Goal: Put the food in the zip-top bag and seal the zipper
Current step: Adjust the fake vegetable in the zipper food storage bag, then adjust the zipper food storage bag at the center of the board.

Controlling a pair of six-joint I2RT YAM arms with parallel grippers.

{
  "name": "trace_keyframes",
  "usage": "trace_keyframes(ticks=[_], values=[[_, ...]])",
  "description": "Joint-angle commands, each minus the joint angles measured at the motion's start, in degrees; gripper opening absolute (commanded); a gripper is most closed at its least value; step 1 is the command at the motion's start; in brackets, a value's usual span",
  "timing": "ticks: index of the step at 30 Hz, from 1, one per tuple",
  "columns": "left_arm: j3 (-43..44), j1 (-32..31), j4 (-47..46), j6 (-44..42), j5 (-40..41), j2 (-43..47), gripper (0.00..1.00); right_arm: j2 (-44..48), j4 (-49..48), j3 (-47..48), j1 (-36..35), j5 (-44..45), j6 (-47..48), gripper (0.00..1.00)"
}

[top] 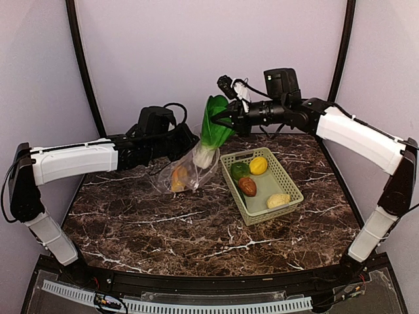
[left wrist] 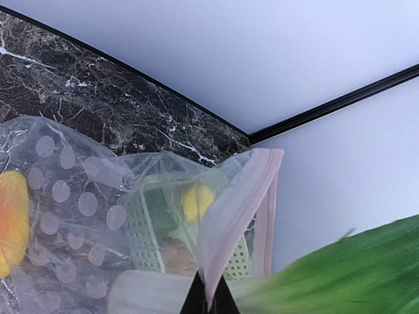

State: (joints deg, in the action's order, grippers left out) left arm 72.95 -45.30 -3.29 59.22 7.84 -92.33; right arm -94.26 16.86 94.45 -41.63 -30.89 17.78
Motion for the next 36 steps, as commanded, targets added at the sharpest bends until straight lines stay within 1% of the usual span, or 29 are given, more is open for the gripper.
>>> trace_keyframes(ticks=[1,4,5,8,9,10,11,12,15,17,18,19,21,24,27,29,32,36], values=[[1.2,0.21,-1.71,3.73,-0.83,0.42,0.01,-2.27,-8.38,-5.54,-2.22,5.1,2.09,0.0],[0.86,0.21,-1.89,4.09,-0.31,1.26,0.01,-1.98,-8.8,-7.75,-3.81,5.34,3.54,0.0],[0.7,0.21,-1.94,4.05,-0.11,1.4,0.01,-1.63,-8.12,-8.53,-4.3,5.33,4.25,0.05],[0.02,0.21,-2.23,3.83,0.38,2.3,0.01,-0.72,-3.66,-9.2,-4.95,4.23,3.97,0.4],[-0.46,0.21,-2.37,3.58,0.49,2.49,0.01,-0.29,-2.02,-9.2,-4.95,3.83,3.63,0.45],[-0.71,0.21,-2.59,3.43,0.68,2.79,0.01,0.3,-0.24,-9.27,-4.96,3.55,3.15,0.54],[-1.17,0.21,-2.93,3.15,0.69,3.02,0.01,0.94,1.34,-9.31,-5.02,3.52,2.8,0.59],[-1.42,0.21,-3.16,2.95,0.43,3.07,0.01,1.59,2.91,-9.14,-4.96,3.62,2.21,0.62],[-1.95,0.21,-3.66,1.25,-0.56,3.13,0.01,3.35,7.8,-6.4,-4.67,4.73,-0.57,0.69],[-2.45,0.25,-3.76,0.53,-1.0,3.31,0.01,3.87,10.86,-3.42,-4.04,7.63,-2.97,0.72],[-2.59,0.22,-3.93,0.28,-1.43,3.39,0.01,3.99,11.88,-2.84,-3.38,9.6,-4.78,0.72],[-2.82,0.22,-4.23,-0.47,-1.73,3.57,0.01,4.07,12.48,-2.75,-2.34,11.39,-6.95,0.7],[-2.65,0.28,-4.03,-1.97,-2.79,3.57,0.01,3.89,12.56,-4.66,0.34,11.96,-11.87,0.63],[-2.57,0.21,-3.39,-3.18,-3.68,3.61,0.01,2.0,12.34,-7.22,3.15,7.97,-15.36,0.55],[-2.71,0.21,-3.18,-3.69,-4.37,3.62,0.01,-1.36,13.82,-5.97,3.81,3.65,-15.97,0.48],[-2.54,0.21,-2.9,-4.14,-5.09,3.56,0.01,-3.53,13.96,-4.45,3.9,2.81,-16.44,0.44],[-2.15,0.21,-2.36,-4.47,-5.97,3.39,0.01,-6.21,14.12,-1.66,3.99,2.82,-16.9,0.41],[-1.94,0.21,-1.35,-4.81,-6.68,3.42,0.01,-9.0,15.18,1.24,4.01,1.87,-16.67,0.43]])
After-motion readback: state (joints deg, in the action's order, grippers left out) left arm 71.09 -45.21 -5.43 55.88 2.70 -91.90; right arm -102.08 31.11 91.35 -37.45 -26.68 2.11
